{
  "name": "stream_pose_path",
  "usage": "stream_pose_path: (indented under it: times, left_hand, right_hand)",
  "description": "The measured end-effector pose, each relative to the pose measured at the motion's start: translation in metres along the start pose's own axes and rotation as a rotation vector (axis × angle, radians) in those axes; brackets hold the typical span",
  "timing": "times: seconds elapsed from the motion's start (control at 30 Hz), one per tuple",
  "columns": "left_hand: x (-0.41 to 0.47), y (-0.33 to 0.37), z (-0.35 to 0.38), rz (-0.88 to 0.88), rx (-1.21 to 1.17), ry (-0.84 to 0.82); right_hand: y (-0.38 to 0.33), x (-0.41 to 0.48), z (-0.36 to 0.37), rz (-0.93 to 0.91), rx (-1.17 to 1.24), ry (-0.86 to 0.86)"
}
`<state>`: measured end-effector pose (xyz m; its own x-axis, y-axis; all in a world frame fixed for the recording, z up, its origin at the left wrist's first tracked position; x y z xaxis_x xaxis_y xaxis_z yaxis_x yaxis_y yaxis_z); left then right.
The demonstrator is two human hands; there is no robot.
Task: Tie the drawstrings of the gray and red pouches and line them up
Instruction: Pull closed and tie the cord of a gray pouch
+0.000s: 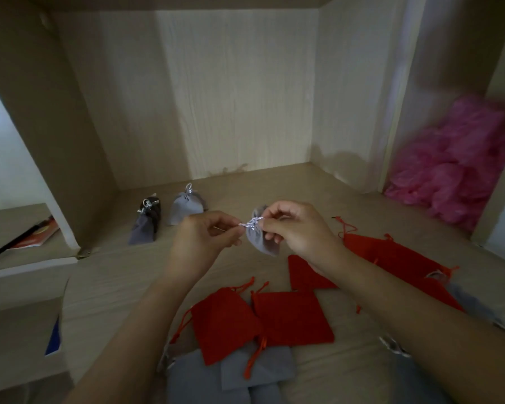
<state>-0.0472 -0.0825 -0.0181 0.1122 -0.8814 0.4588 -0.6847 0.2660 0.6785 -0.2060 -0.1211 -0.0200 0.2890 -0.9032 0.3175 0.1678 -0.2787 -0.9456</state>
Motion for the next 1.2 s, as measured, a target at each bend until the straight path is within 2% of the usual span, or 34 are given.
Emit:
stream_pose_path:
  times: [0.17,0.23,0.33,0.43,0.5,0.6,0.77,0.97,1.03,1.1,1.2]
  left_hand:
    - [-0.001,0.001,0.002,0.025,0.226,0.009]
    - [-0.002,0.004,0.004,0.016,0.148,-0.036]
    - [-0.006,0.011,0.010,-0.002,-0.050,-0.198]
    - [-0.009,0.018,0.013,0.022,-0.129,-0.296]
    - [-0.010,0.019,0.013,0.028,-0.143,-0.320]
    - [-0.010,0.020,0.012,0.051,-0.160,-0.353]
    - [-0.010,0.019,0.013,0.028,-0.178,-0.337]
    - [0.002,0.004,-0.002,0.086,0.014,-0.112]
    - [0.006,0.006,-0.005,0.043,-0.022,-0.210]
    - [0.011,0.008,0.000,-0.035,-0.054,-0.389]
    - [0.007,0.008,0.004,-0.127,-0.307,-0.516]
  right_hand:
    - [0.005,0.002,-0.003,-0.013,0.026,0.051]
    - [0.007,0.004,-0.004,-0.029,-0.003,0.074]
    - [0.007,0.005,-0.009,-0.129,-0.175,0.112]
    - [0.004,0.003,-0.009,-0.270,-0.380,0.093]
    - [0.005,0.001,-0.009,-0.308,-0.411,0.102]
    - [0.014,0.003,-0.009,-0.252,-0.326,0.162]
    - [0.029,0.005,-0.002,-0.123,0.072,0.120]
    - [0.017,0.003,-0.002,-0.194,0.042,-0.076]
    - [0.011,0.002,0.002,-0.150,0.104,-0.194]
    - [0.006,0.000,0.004,-0.083,0.214,-0.306]
    - [0.001,0.000,0.001,0.029,0.392,-0.374]
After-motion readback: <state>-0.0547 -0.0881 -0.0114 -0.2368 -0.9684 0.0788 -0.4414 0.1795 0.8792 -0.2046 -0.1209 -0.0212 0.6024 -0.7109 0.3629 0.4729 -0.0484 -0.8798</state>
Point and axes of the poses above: each hand's wrist, its own x-axis towards the middle knuckle, its own z-axis out of the palm, y = z × x, the point moved 4 cm from there along x, towards the middle knuckle, and after that the axes turned 15 degrees about x, right-handed, at the moved point
